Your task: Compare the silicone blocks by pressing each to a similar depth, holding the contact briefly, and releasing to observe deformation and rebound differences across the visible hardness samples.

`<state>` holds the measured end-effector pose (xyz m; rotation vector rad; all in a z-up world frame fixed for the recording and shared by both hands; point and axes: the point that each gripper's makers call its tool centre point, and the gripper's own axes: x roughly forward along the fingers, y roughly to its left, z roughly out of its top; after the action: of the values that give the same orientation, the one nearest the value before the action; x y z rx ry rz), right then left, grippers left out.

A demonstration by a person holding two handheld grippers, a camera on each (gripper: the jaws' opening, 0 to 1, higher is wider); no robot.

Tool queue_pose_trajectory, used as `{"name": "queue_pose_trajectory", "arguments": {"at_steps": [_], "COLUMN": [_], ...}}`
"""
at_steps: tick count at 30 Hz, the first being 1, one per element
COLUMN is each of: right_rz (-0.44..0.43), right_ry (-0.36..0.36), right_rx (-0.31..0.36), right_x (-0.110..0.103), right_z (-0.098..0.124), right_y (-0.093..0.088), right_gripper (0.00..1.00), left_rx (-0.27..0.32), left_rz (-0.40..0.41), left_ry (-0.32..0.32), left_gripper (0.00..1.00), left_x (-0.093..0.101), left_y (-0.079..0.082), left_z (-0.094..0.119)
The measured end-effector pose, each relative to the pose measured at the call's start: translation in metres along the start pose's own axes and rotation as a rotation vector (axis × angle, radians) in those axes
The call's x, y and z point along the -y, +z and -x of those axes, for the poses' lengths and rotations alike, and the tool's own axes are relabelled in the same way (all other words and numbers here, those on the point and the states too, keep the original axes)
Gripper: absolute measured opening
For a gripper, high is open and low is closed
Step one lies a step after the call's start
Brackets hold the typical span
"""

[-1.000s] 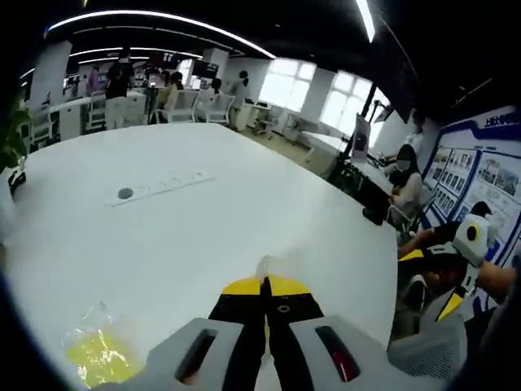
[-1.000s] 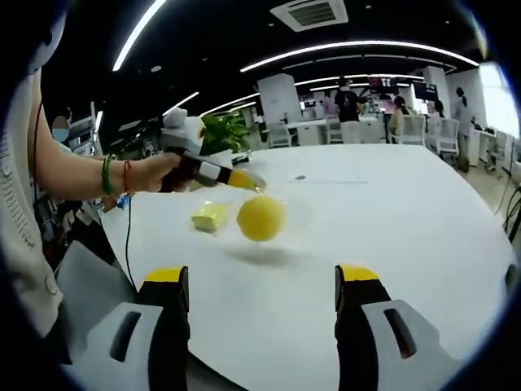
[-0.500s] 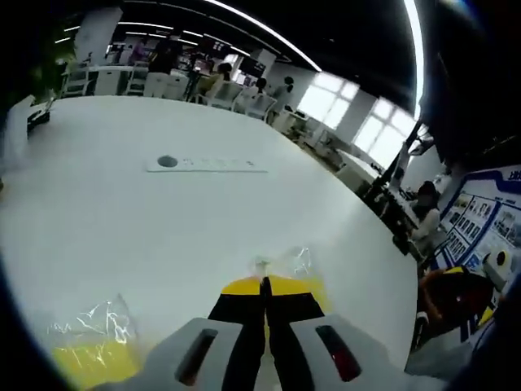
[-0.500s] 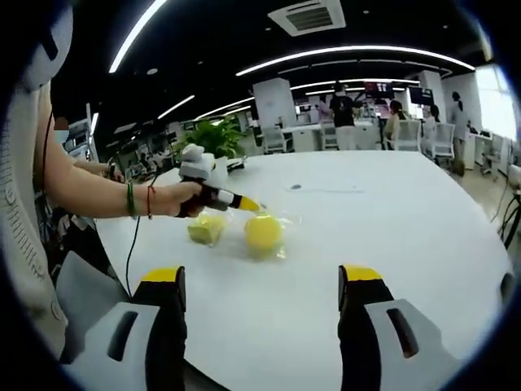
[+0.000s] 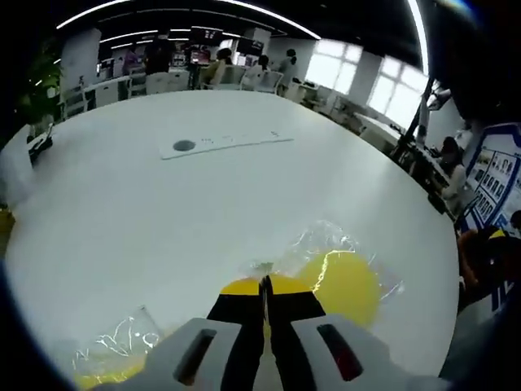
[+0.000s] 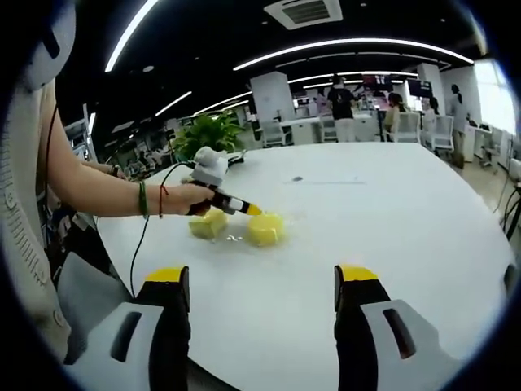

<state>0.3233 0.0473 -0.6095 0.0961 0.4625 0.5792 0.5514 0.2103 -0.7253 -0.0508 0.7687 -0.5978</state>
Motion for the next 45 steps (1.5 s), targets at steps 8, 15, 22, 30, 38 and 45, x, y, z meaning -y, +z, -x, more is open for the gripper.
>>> {"name": "queue_pose_trajectory", "arguments": {"at_steps": [8,15,22,30,38,45], "right_rz": [-0.002,0.014,0.033,0.053,0.048,0.042], "right_ry": [0.005,0.002,0.023,0.076,0.143,0.184], "right_rx": [-0.007,0.005,0.029,0.091,0.181,0.219], "right_x": [-0.004,-0.005,-0.014,-0.032,-0.052,-0.065], "right_z": [0.002,0.005,0.006,0.006,0.010,0.015], "right_y": [-0.003,0.002,0.008,0.025,0.046,0.052], "right_gripper": [0.64,0.64,0.64,0.64,0.64,0.64], "left_rx": [0.002,0.006,0.053,0.141,0.248,0.319], "left_rz": [-0.044,-0.310,-0.453,-0.481,-0.431,-0.335], "left_ry": [0.031,0.185,0.214,0.199,0.186,0.200], "left_gripper": [0.00,0.09,0.19,0.24,0.30,0.34], "left_x": [0.000,-0.008,0.007,0.037,0.067,0.084], "left_y": [0.001,0.013,0.033,0.040,0.041,0.018], "left_z": [0.001,0.019,0.047,0.109,0.188,0.250]}}
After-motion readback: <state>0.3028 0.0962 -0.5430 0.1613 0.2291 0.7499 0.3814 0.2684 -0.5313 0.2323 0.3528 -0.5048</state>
